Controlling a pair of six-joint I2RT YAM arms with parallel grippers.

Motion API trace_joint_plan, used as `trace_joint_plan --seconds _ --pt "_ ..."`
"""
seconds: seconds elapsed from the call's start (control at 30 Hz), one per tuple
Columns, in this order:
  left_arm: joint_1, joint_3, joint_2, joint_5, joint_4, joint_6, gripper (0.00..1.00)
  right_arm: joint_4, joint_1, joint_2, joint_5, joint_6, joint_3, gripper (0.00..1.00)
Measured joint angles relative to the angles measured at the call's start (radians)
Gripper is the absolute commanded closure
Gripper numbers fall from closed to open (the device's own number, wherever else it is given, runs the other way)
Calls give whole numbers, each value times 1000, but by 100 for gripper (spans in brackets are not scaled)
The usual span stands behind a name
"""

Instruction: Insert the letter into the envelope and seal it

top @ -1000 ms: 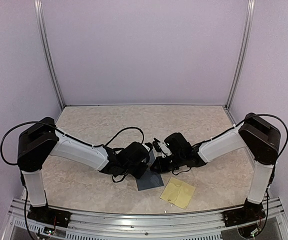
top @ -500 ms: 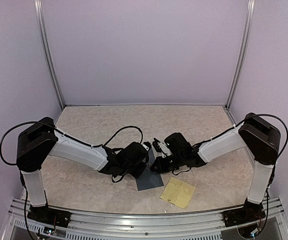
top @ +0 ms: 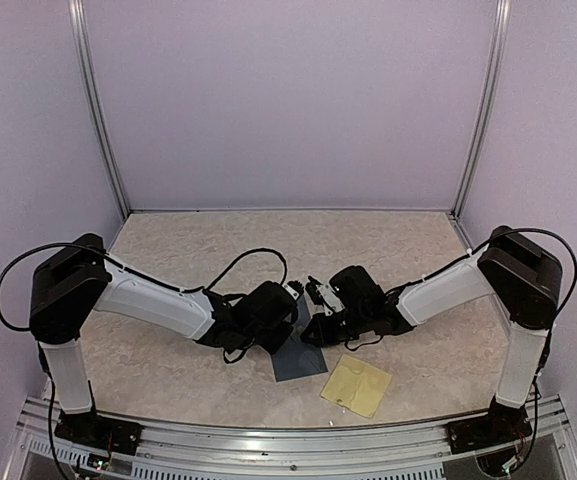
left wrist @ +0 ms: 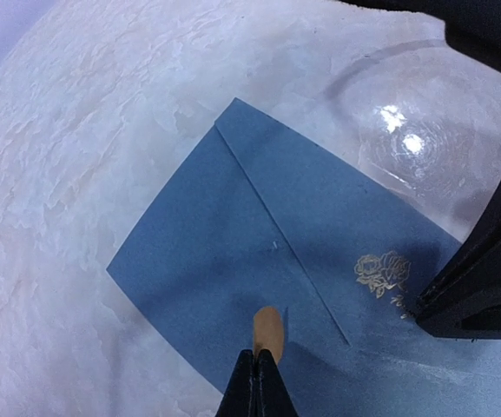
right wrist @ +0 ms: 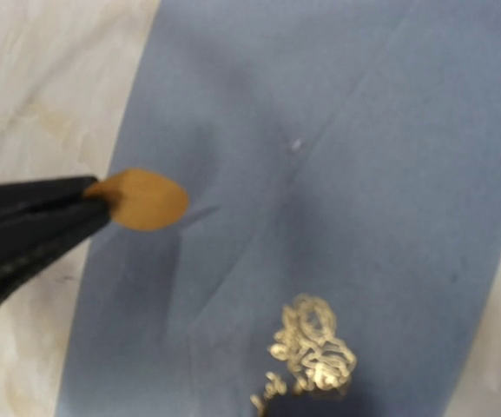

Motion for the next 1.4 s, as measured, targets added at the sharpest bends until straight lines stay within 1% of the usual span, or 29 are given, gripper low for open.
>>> trace_joint_plan --seconds 0.4,1.4 --pt "-23 11 16 19 -20 24 100 4 0 0 -2 0 -2 96" --pt "-27 25 39 76 -34 34 100 6 0 0 -6 0 -3 96"
